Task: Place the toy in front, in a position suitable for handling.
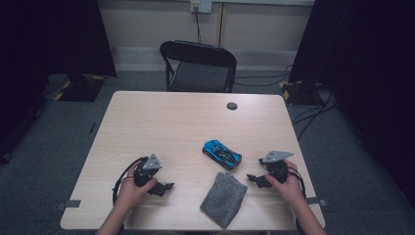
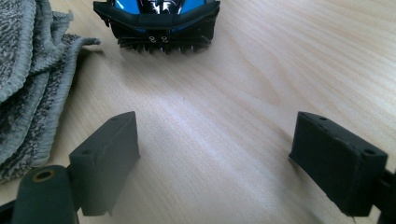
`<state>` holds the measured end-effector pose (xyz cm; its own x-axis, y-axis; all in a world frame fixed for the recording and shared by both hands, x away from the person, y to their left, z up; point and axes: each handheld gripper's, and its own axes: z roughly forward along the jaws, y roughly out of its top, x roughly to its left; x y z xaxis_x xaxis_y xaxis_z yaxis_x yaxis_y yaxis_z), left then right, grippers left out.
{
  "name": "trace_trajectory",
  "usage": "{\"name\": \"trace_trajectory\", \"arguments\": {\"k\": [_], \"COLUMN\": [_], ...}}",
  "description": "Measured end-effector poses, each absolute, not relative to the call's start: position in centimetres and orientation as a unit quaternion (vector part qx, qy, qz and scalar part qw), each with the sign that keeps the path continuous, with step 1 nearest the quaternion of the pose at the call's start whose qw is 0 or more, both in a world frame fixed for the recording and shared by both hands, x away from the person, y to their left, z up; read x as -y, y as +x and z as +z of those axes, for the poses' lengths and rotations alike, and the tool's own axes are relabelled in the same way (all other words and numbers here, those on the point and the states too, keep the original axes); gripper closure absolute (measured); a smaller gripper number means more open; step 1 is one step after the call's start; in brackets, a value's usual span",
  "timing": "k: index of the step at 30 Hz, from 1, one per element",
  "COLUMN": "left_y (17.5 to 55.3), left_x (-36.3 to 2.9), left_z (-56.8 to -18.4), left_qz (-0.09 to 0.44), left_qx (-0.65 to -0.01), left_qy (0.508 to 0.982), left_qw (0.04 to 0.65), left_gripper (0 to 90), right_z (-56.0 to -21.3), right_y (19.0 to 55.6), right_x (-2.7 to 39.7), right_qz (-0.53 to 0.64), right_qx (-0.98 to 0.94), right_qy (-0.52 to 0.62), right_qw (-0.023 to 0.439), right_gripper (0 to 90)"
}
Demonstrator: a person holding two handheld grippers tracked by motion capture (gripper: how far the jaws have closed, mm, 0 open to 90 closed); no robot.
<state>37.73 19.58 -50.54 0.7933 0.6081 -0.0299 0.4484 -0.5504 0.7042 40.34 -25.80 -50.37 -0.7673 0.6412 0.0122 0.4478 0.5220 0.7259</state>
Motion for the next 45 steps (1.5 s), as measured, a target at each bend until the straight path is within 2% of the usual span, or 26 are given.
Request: {"name": "trace_trajectory", "arguments": {"k": [9, 10, 11, 13, 15, 30, 45], "left_y": [37.7, 37.6, 37.6, 37.6, 37.5, 36.8, 36.8], "left_x": [-18.9, -18.7, -18.7, -18.6, -18.5, -17.8, -16.9], "left_z": [-50.2, -49.9, -49.9, -49.7, -49.5, -48.2, -48.2], "left_qz": [0.107, 0.107, 0.107, 0.104, 0.108, 0.101, 0.098], "left_qx": [-0.302, -0.302, -0.302, -0.304, -0.305, -0.289, -0.283], "left_qy": [0.876, 0.874, 0.874, 0.874, 0.874, 0.876, 0.879], "left_qw": [0.360, 0.365, 0.365, 0.364, 0.363, 0.372, 0.372], "left_gripper": [2.4, 15.8, 20.8, 14.3, 17.6, 16.1, 16.2], "right_z": [-50.4, -50.4, -50.4, -50.4, -50.4, -50.3, -48.7], "right_y": [40.5, 40.5, 40.5, 40.5, 40.5, 40.5, 41.1], "right_x": [26.0, 26.0, 26.0, 26.0, 26.0, 26.1, 25.2], "right_qz": [0.375, 0.375, 0.375, 0.375, 0.374, 0.376, 0.396], "right_qx": [-0.866, -0.866, -0.866, -0.866, -0.866, -0.864, -0.850], "right_qy": [0.307, 0.307, 0.307, 0.307, 0.307, 0.311, 0.324], "right_qw": [0.126, 0.126, 0.126, 0.125, 0.126, 0.122, 0.129], "right_gripper": [14.3, 14.3, 14.3, 14.3, 14.3, 15.2, 15.0]}}
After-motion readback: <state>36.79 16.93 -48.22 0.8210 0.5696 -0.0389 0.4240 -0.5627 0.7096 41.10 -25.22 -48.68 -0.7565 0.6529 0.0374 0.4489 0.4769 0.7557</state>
